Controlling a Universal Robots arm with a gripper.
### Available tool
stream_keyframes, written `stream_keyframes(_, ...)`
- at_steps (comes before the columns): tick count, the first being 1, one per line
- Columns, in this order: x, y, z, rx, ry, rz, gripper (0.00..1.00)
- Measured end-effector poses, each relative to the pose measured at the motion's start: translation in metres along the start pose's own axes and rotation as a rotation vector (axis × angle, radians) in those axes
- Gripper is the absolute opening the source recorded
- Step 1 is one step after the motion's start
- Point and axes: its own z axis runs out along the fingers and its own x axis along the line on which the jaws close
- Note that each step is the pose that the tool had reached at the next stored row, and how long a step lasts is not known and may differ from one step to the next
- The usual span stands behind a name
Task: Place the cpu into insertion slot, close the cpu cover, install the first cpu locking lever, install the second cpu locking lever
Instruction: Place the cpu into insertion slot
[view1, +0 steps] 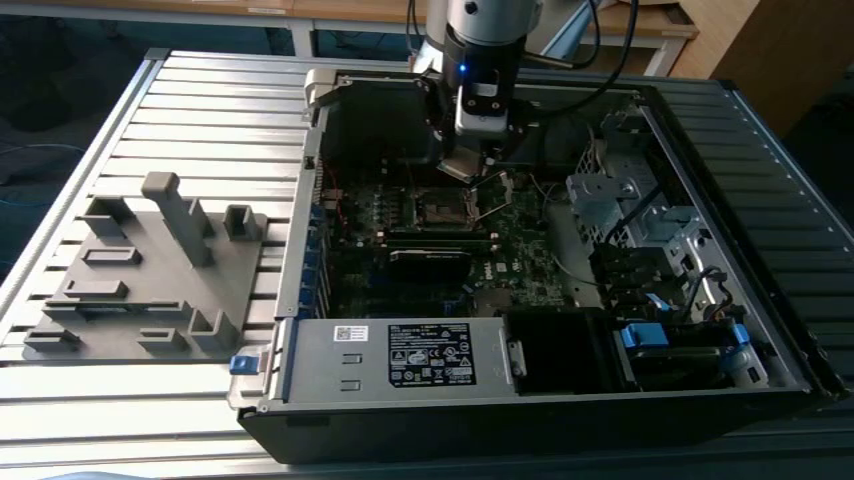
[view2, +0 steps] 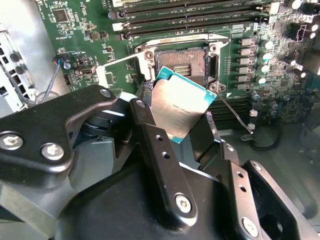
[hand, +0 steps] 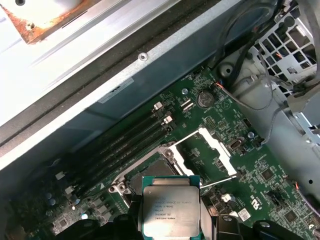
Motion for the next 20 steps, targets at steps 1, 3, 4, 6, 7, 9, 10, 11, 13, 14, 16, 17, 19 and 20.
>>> stream_keyframes(1,0.0,0.0,0.0001,-0.0001,-0.0005,0.008,0.54)
stream_keyframes(3,0.0,0.0,0.0003,-0.0003,-0.0016,0.028,0.54)
stream_keyframes(4,0.0,-0.0001,0.0004,-0.0002,-0.0022,0.038,0.54)
stream_keyframes(6,0.0,-0.0001,0.0004,-0.0004,-0.0028,0.049,0.54)
stream_keyframes(7,0.0,-0.0001,0.0004,-0.0003,-0.0029,0.049,0.54)
stream_keyframes(9,0.0,-0.0001,0.0005,-0.0003,-0.0029,0.05,0.54)
stream_keyframes(10,0.0,-0.0001,0.0005,-0.0003,-0.003,0.05,0.54)
stream_keyframes(11,0.0,0.0,0.0005,-0.0004,-0.003,0.051,0.54)
stream_keyframes(13,0.0,0.0,0.0006,-0.0005,-0.003,0.052,0.54)
stream_keyframes(14,0.0,-0.0001,0.0006,-0.0004,-0.0031,0.053,0.54)
stream_keyframes(16,0.0,-0.0001,0.0006,-0.0004,-0.0032,0.055,0.54)
stream_keyframes(17,0.0,-0.0001,0.0006,-0.0003,-0.0033,0.056,0.54)
stream_keyframes(19,0.0,-0.0001,0.0007,-0.0004,-0.0034,0.057,0.54)
stream_keyframes(20,0.0,-0.0001,0.0007,-0.0004,-0.0034,0.058,0.54)
